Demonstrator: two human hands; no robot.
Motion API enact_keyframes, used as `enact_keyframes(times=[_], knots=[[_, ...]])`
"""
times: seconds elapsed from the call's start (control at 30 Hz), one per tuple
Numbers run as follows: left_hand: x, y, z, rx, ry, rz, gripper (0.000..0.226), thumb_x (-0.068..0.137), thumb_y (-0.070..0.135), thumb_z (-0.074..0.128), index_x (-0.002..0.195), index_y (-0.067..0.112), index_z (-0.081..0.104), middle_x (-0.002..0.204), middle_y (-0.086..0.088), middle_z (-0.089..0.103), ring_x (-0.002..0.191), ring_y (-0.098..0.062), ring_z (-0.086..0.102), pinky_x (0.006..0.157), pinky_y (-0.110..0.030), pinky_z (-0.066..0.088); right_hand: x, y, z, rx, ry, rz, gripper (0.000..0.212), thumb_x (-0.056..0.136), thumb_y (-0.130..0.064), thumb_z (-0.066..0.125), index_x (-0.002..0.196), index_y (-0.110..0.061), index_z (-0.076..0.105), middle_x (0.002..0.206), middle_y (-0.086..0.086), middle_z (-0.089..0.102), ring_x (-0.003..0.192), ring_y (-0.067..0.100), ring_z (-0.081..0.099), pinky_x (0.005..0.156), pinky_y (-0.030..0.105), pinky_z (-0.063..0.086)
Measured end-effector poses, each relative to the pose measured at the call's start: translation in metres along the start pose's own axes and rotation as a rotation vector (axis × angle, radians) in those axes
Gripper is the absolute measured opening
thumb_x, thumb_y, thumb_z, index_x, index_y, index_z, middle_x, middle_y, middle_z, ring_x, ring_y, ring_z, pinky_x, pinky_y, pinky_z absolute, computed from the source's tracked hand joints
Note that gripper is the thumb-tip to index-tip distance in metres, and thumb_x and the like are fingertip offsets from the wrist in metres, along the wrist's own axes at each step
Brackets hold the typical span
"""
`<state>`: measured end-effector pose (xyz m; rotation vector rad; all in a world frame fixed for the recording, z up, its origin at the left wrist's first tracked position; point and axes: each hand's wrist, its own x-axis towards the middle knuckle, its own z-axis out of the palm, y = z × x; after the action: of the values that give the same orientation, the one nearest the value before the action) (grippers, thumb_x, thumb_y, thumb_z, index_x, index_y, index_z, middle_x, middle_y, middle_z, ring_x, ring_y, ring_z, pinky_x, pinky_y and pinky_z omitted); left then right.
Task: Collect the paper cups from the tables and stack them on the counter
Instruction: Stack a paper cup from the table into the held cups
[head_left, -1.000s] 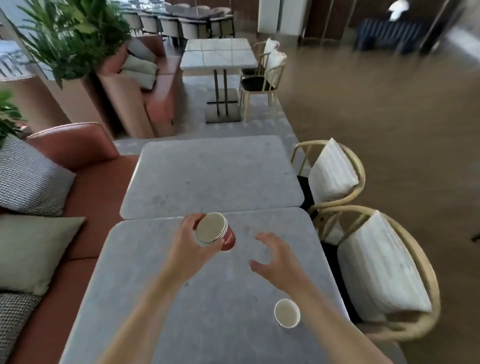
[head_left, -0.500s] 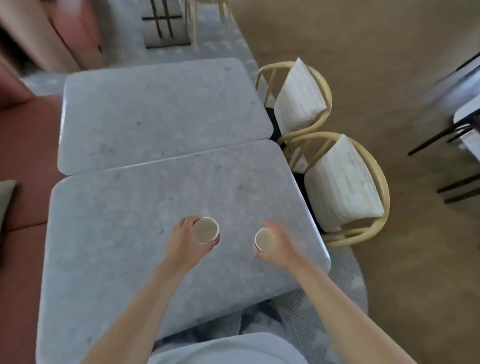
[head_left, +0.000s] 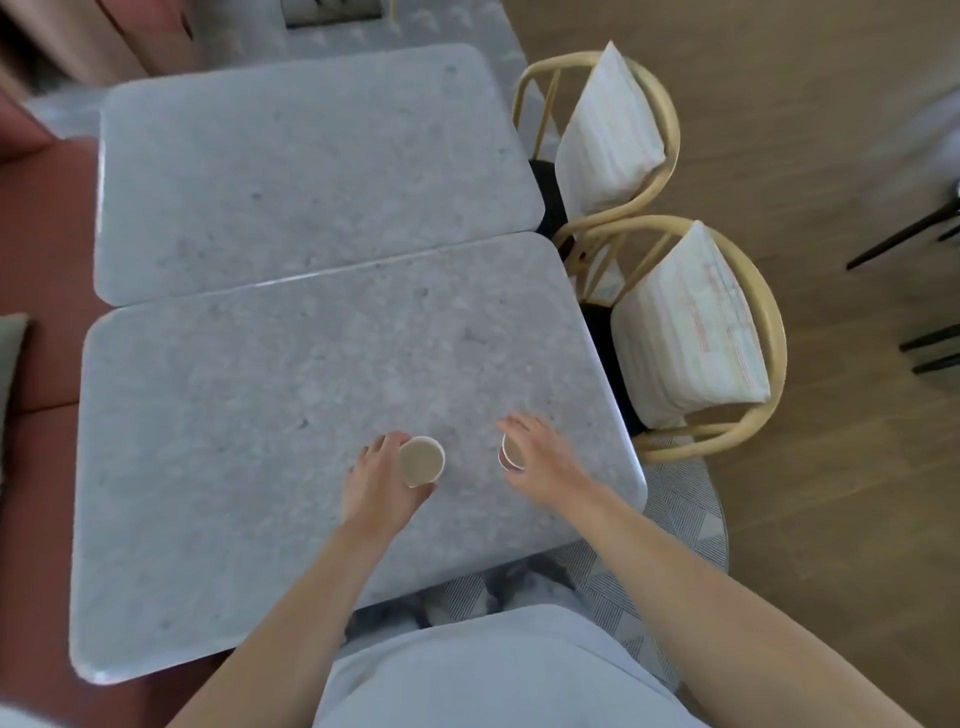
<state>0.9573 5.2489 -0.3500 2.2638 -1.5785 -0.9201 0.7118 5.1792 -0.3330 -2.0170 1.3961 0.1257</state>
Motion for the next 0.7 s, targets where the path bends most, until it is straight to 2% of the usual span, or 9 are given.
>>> enact_keyframes(times=[0.13, 0.23, 0.33, 0.47, 0.6, 0.7], knots=[[0.001, 0.009, 0.006, -0.025, -0.002, -0.038, 0.064, 0.07, 0.033, 0.099, 0.12, 0.021, 0.061, 0.122, -0.002, 0.066, 0.109, -0.034, 0.065, 0.085, -0.044, 0.052, -0.001, 0.017, -0.009, -0.02, 0.003, -0.096, 0.056, 0.095, -0.003, 0.06, 0.15, -0.009, 0.053, 0.15, 0.008, 0.056, 0.137, 0.031, 0.049, 0.116, 0.04, 0.036], [0.002, 0.012, 0.012, -0.052, 0.021, -0.041, 0.062, 0.07, 0.034, 0.099, 0.117, 0.021, 0.061, 0.12, -0.002, 0.065, 0.104, -0.034, 0.066, 0.083, -0.047, 0.055, -0.003, 0.028, -0.017, -0.019, 0.01, -0.163, 0.051, 0.093, 0.007, 0.054, 0.143, -0.003, 0.059, 0.14, 0.015, 0.062, 0.129, 0.036, 0.054, 0.114, 0.044, 0.038], [0.003, 0.018, 0.022, -0.077, 0.063, -0.048, 0.061, 0.07, 0.037, 0.099, 0.115, 0.023, 0.06, 0.117, 0.003, 0.064, 0.099, -0.029, 0.067, 0.075, -0.042, 0.052, -0.003, 0.035, -0.017, -0.052, 0.002, -0.283, 0.047, 0.093, 0.011, 0.054, 0.138, -0.001, 0.063, 0.129, 0.017, 0.066, 0.122, 0.036, 0.057, 0.113, 0.045, 0.039], [0.003, 0.028, 0.035, -0.121, 0.103, -0.065, 0.06, 0.069, 0.038, 0.1, 0.111, 0.027, 0.058, 0.111, 0.008, 0.062, 0.094, -0.024, 0.065, 0.069, -0.034, 0.044, -0.007, 0.043, -0.014, -0.081, 0.012, -0.406, 0.047, 0.092, 0.014, 0.054, 0.137, 0.001, 0.064, 0.129, 0.016, 0.066, 0.124, 0.035, 0.055, 0.113, 0.044, 0.041], [-0.001, 0.034, 0.044, -0.135, 0.127, -0.076, 0.061, 0.068, 0.039, 0.1, 0.111, 0.027, 0.058, 0.109, 0.011, 0.062, 0.092, -0.023, 0.064, 0.069, -0.034, 0.044, -0.019, 0.053, -0.005, -0.083, 0.002, -0.5, 0.051, 0.095, 0.009, 0.055, 0.145, 0.001, 0.057, 0.144, 0.017, 0.056, 0.137, 0.033, 0.049, 0.118, 0.035, 0.037], [-0.004, 0.038, 0.047, -0.125, 0.123, -0.073, 0.061, 0.068, 0.039, 0.1, 0.112, 0.028, 0.058, 0.109, 0.012, 0.06, 0.094, -0.021, 0.062, 0.068, -0.034, 0.042, -0.026, 0.062, -0.003, -0.058, 0.013, -0.482, 0.054, 0.094, 0.011, 0.053, 0.147, -0.002, 0.056, 0.146, 0.014, 0.054, 0.137, 0.031, 0.048, 0.117, 0.04, 0.041]])
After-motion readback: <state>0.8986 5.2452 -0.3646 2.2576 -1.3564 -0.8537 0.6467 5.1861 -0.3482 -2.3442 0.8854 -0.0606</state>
